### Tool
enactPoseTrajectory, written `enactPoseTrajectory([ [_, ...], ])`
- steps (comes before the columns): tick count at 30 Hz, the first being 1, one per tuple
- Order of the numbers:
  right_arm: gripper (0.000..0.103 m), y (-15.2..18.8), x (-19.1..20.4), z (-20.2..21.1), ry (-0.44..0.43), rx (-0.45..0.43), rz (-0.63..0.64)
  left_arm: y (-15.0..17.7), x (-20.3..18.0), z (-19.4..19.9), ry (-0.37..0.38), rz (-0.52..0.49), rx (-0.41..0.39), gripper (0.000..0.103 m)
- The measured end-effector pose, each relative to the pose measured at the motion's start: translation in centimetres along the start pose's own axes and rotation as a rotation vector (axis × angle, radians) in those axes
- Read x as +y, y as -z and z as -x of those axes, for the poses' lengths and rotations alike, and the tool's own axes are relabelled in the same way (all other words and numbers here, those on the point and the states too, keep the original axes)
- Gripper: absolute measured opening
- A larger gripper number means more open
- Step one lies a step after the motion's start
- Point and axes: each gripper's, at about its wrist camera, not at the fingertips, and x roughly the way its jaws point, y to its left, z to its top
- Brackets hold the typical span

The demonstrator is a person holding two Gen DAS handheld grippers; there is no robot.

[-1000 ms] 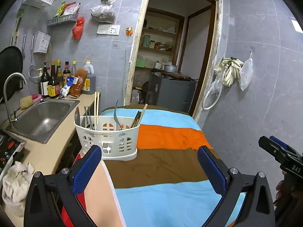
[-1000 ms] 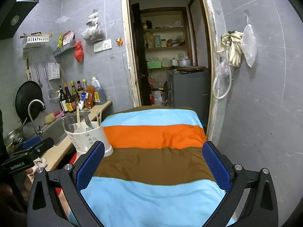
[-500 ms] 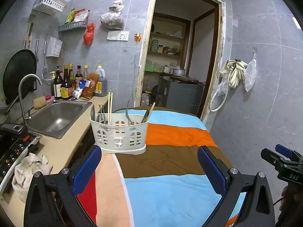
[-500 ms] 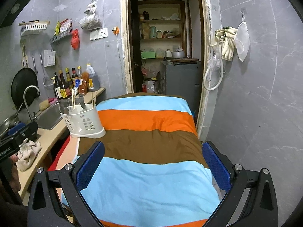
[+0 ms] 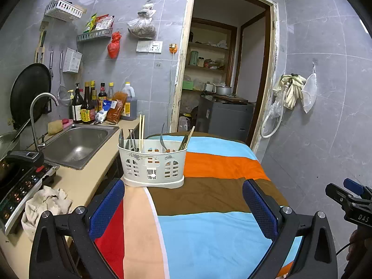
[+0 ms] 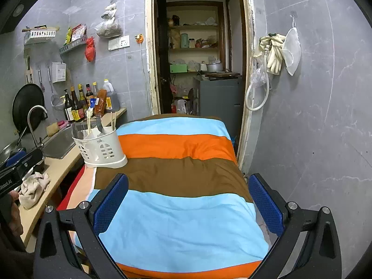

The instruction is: Organize utensils

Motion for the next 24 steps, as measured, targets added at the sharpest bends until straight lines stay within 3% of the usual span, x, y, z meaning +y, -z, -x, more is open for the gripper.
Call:
enactPoseTrajectory([
  [24,0.101,0.08,-0.46,-0.03,0.003,0.003,-0.009,0.23,-0.97,-0.15,0.007,-0.028,0.006,0.102],
])
